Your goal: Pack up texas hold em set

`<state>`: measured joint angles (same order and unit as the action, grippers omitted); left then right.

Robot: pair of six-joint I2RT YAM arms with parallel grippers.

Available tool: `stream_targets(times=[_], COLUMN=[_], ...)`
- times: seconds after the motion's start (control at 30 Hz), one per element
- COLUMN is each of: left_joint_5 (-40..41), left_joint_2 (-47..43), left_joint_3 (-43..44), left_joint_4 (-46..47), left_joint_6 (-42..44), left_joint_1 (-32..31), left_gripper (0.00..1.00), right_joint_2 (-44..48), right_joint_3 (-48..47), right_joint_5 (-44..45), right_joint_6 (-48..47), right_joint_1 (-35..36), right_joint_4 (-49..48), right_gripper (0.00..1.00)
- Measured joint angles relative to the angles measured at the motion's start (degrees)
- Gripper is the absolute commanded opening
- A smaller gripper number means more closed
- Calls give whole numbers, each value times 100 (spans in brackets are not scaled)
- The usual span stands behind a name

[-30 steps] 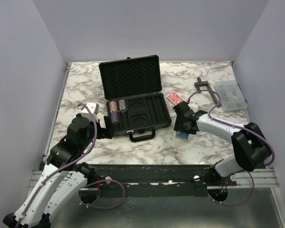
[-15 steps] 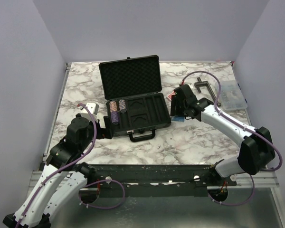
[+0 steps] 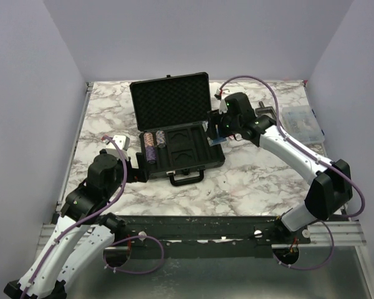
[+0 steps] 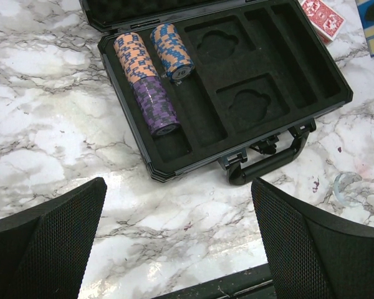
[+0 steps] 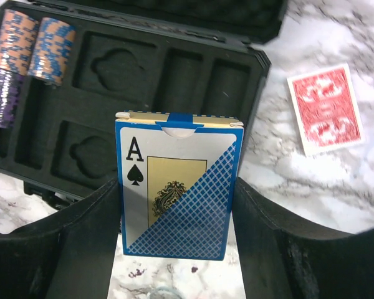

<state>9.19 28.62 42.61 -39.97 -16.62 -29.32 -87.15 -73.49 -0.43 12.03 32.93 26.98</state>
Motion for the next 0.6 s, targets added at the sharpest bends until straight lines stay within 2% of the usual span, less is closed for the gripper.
stream_targets(times=[0.2, 0.47, 0.6], left_joint_5=[0, 0, 0], left_joint_2=[-20, -22, -22], left_joint_3=[0, 0, 0], left_joint_4=[2, 2, 2], left_joint_6=[2, 2, 4], left_joint_1=[0, 0, 0], left_gripper=[98, 98, 98], right_joint_2=[-509, -846, -1228], right_joint_3=[-474, -555, -905], right_joint_5=[-710, -1532, -1781], right_joint_6=[-769, -2024, -2669], right_joint_1=[42, 157, 234], right_joint_4=[-251, -708, -807], right_gripper=[46, 46, 42])
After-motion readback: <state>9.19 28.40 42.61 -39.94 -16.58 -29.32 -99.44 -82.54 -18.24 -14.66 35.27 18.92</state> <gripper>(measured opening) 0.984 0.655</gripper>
